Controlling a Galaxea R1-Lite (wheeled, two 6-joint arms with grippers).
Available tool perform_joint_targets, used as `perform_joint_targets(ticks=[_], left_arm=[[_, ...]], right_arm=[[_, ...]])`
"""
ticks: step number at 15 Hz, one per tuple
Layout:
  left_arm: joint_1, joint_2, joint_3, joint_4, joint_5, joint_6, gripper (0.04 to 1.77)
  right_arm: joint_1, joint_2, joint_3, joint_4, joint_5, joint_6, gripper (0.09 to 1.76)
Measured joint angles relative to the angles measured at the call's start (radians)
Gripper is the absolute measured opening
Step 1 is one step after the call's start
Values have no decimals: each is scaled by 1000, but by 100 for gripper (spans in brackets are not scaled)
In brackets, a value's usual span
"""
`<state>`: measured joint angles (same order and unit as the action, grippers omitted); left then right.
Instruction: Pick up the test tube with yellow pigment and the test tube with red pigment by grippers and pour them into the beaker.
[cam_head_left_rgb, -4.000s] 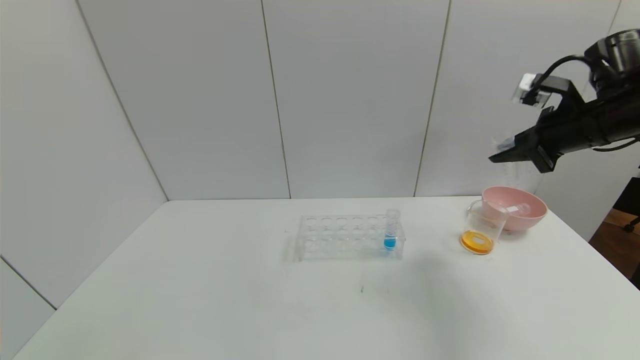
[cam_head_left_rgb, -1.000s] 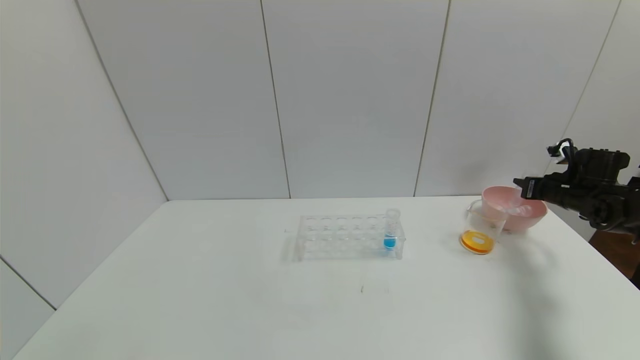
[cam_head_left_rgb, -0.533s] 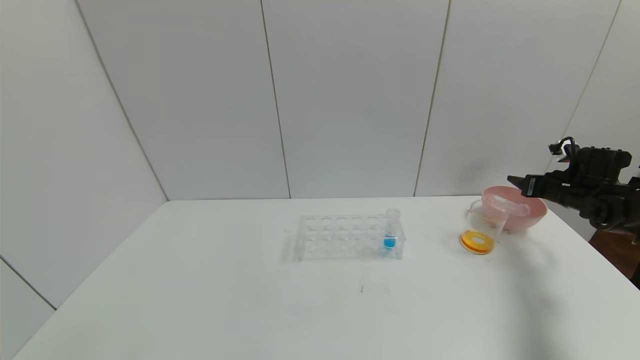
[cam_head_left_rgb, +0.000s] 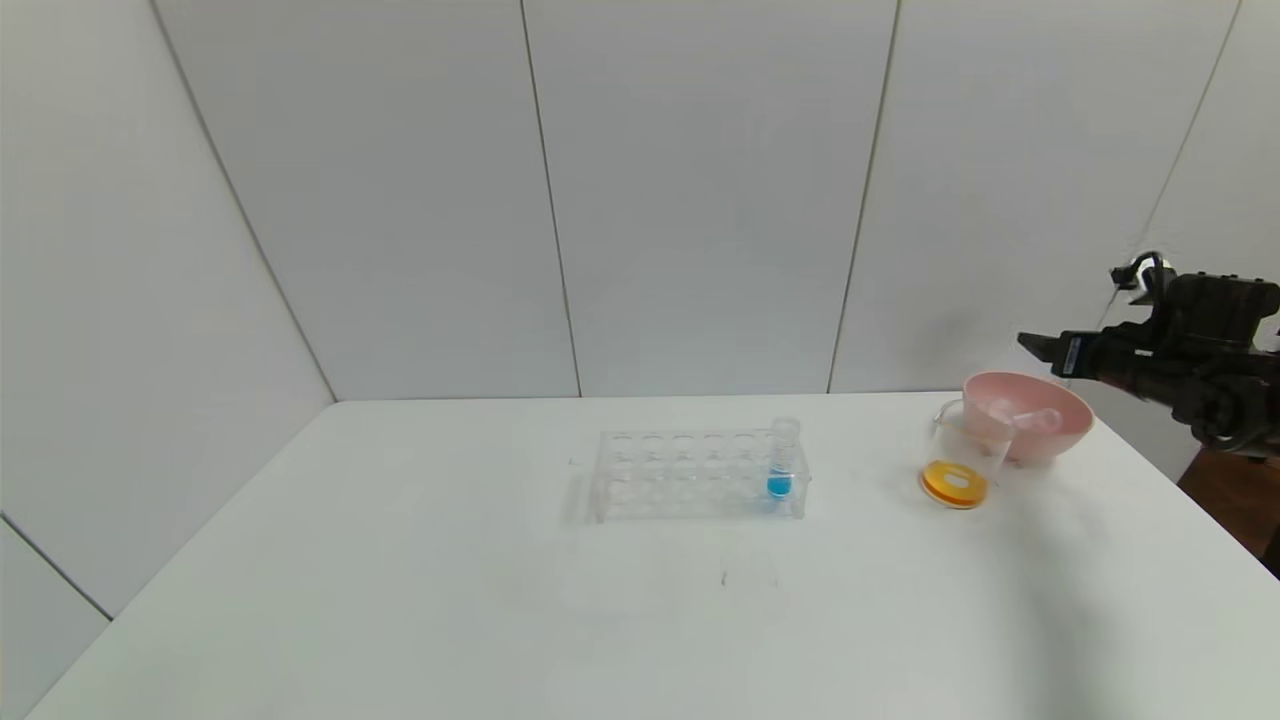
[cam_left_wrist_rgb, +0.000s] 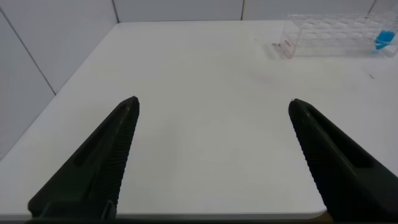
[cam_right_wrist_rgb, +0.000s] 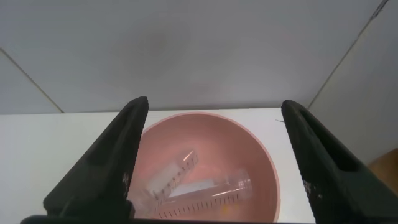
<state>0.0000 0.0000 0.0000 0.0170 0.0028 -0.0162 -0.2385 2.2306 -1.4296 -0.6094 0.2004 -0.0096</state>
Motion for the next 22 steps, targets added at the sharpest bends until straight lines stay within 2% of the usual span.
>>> perform_joint_targets(ticks=[3, 7, 10, 18, 22], left_arm=[[0, 0, 0, 0, 0, 0, 172], [0, 0, 0, 0, 0, 0, 172], [0, 0, 0, 0, 0, 0, 172], [0, 0, 0, 0, 0, 0, 172], [0, 0, 0, 0, 0, 0, 172]], right_arm=[[63, -63, 56, -6, -45, 1, 159], [162, -206, 213, -69, -91, 14, 164], [174, -361, 348, -103, -97, 14, 166], [115, -962, 641, -74, -85, -14, 169], [129, -1314, 728, 119, -84, -7, 170]])
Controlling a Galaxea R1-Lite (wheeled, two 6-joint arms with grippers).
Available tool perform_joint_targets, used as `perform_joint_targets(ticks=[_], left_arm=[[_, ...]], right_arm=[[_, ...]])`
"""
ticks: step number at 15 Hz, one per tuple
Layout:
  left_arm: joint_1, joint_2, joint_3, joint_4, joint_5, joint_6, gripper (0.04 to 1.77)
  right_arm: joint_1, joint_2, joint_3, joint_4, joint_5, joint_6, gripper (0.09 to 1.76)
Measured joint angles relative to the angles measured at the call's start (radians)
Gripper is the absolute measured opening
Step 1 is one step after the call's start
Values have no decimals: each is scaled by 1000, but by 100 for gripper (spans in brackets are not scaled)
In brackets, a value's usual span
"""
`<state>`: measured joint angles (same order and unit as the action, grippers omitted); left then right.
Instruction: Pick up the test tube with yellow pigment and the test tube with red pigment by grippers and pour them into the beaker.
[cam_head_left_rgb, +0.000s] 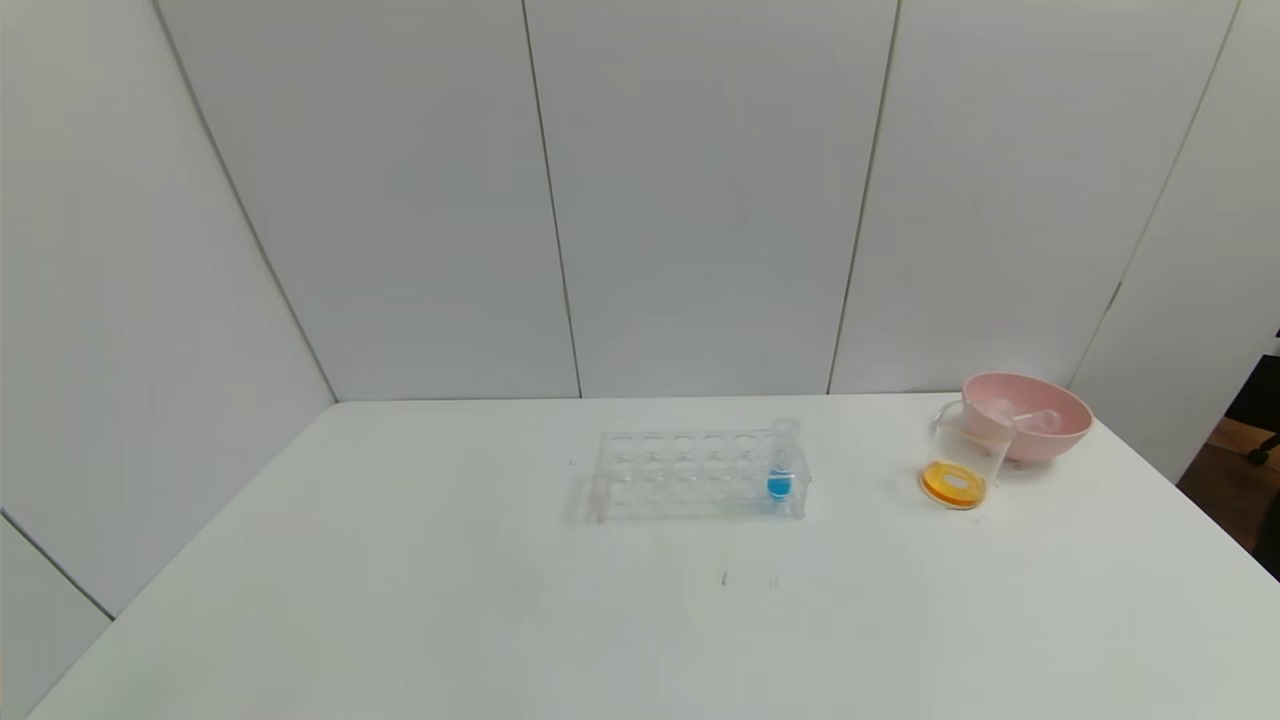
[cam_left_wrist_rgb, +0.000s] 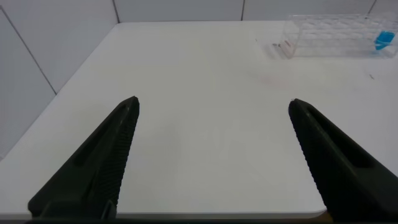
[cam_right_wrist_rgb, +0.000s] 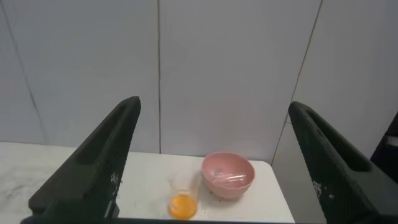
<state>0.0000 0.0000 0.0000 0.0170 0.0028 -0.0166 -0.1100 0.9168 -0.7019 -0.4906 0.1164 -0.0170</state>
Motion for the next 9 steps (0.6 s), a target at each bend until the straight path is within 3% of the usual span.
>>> perform_joint_targets(ticks=[5, 9], left_arm=[[0, 0, 0, 0, 0, 0, 172], [0, 0, 0, 0, 0, 0, 172]], right_arm=[[45, -429, 51, 324, -1, 0, 170], [81, -671, 141, 401, 11, -24, 170]])
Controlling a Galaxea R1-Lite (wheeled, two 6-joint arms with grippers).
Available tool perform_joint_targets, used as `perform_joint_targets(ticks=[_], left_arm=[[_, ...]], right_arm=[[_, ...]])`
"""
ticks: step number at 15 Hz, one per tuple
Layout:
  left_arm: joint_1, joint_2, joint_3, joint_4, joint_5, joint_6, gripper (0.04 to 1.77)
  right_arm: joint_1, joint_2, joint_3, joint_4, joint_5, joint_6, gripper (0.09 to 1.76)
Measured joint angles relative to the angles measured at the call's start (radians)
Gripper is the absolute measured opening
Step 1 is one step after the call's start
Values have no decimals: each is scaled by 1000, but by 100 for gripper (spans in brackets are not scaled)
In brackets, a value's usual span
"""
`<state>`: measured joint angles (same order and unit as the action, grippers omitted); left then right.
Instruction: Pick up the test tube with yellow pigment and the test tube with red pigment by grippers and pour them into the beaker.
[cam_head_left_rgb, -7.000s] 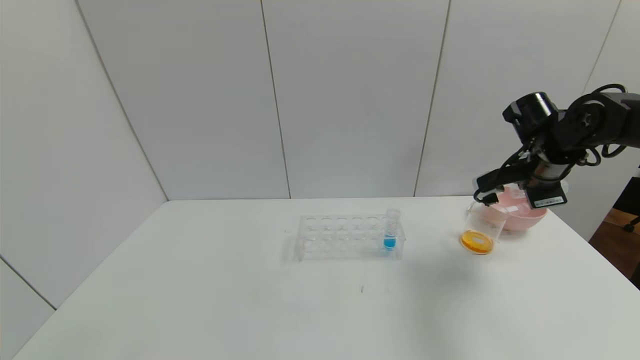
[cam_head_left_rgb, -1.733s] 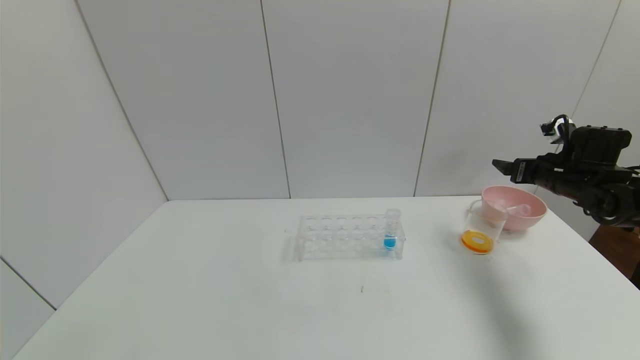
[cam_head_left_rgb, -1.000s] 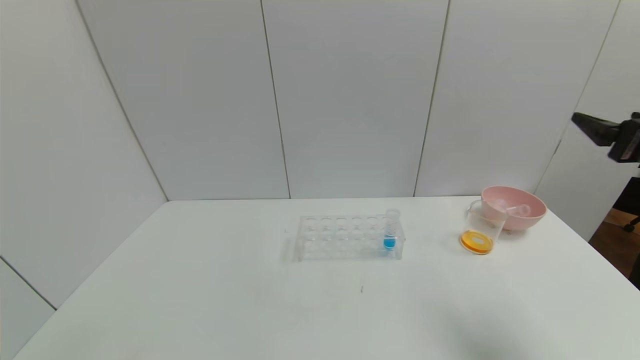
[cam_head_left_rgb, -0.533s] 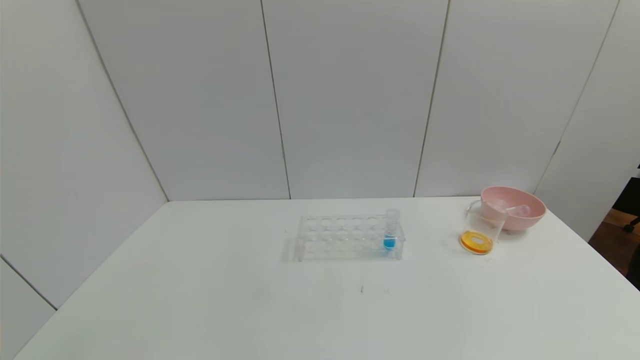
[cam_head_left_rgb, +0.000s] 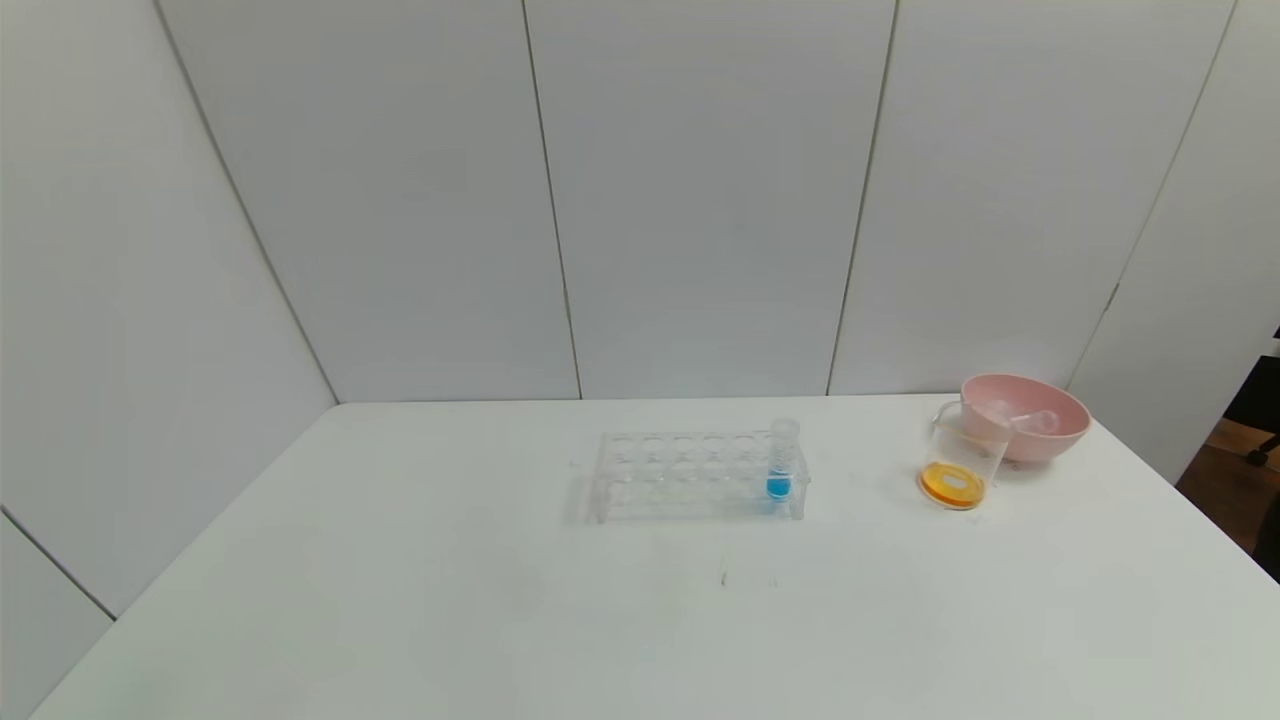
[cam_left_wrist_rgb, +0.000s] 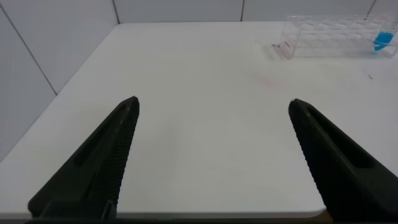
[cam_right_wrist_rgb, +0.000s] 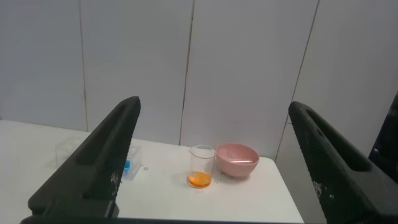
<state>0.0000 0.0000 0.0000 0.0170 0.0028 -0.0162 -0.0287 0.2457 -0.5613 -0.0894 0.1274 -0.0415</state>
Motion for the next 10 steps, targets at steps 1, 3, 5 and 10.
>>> perform_joint_targets(ticks=[1, 3, 5, 10], left_arm=[[0, 0, 0, 0, 0, 0, 172], [0, 0, 0, 0, 0, 0, 172], [0, 0, 0, 0, 0, 0, 172], [0, 0, 0, 0, 0, 0, 172]], right_arm=[[9, -49, 34, 2, -1, -10, 170], [19, -143, 118, 3, -3, -33, 170], [23, -200, 210, -9, -36, -48, 170], [26, -242, 464, -61, -69, -55, 170]])
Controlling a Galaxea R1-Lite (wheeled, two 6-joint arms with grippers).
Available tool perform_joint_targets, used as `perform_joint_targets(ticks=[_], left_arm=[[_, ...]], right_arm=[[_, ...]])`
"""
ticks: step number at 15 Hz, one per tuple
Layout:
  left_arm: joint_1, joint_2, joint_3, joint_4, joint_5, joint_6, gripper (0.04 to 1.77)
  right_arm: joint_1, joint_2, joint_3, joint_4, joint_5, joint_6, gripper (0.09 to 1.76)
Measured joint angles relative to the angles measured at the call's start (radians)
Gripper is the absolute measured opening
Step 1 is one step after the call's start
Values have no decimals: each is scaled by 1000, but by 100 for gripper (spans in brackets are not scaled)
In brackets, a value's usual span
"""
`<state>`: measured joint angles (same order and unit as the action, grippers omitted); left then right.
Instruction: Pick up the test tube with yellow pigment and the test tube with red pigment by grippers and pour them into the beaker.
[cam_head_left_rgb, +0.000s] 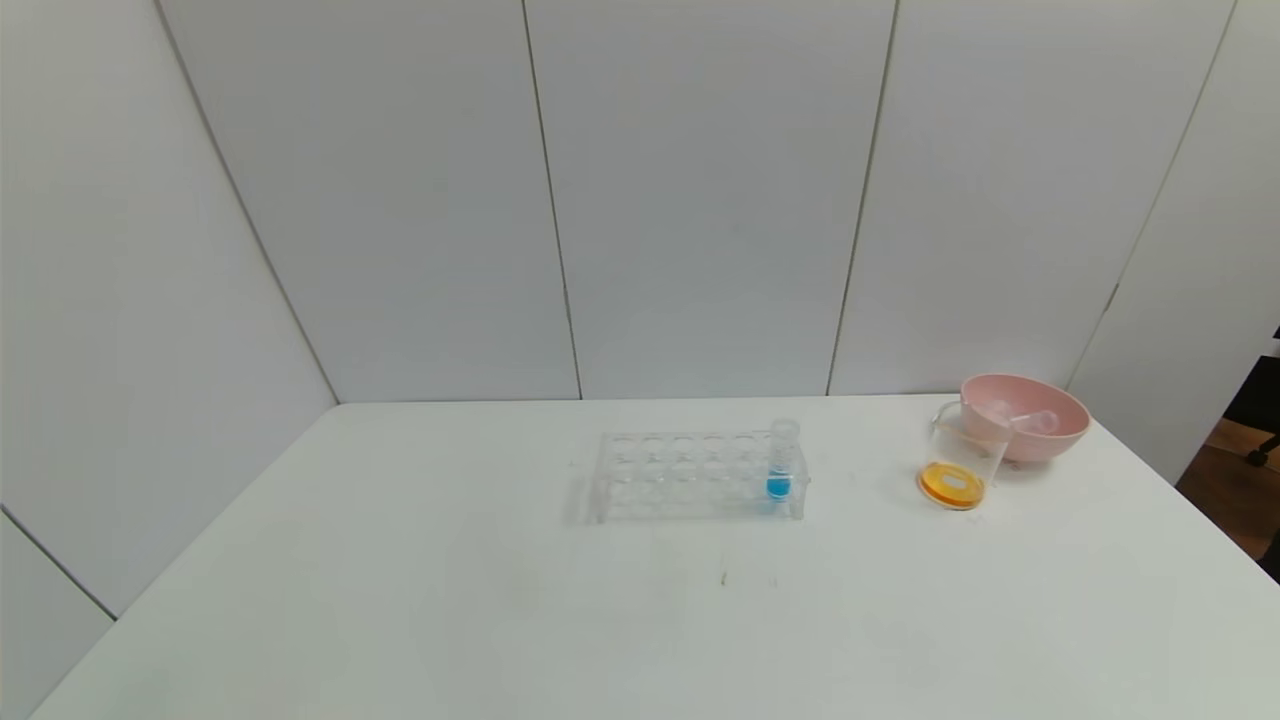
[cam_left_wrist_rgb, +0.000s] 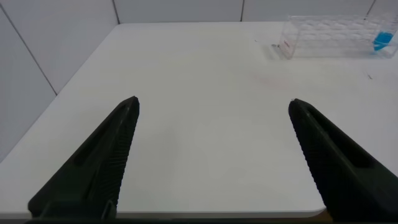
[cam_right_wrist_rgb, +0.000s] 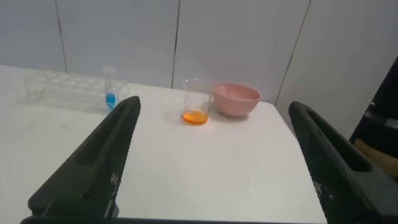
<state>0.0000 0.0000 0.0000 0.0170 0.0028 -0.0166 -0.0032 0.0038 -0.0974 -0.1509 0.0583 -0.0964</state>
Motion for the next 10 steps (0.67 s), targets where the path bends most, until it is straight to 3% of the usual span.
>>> perform_joint_targets(ticks=[4, 10], left_arm=[[0, 0, 0, 0, 0, 0, 172], [0, 0, 0, 0, 0, 0, 172]], right_arm=[[0, -3, 90, 149, -26, 1, 170], [1, -3, 97, 156, -43, 51, 171]])
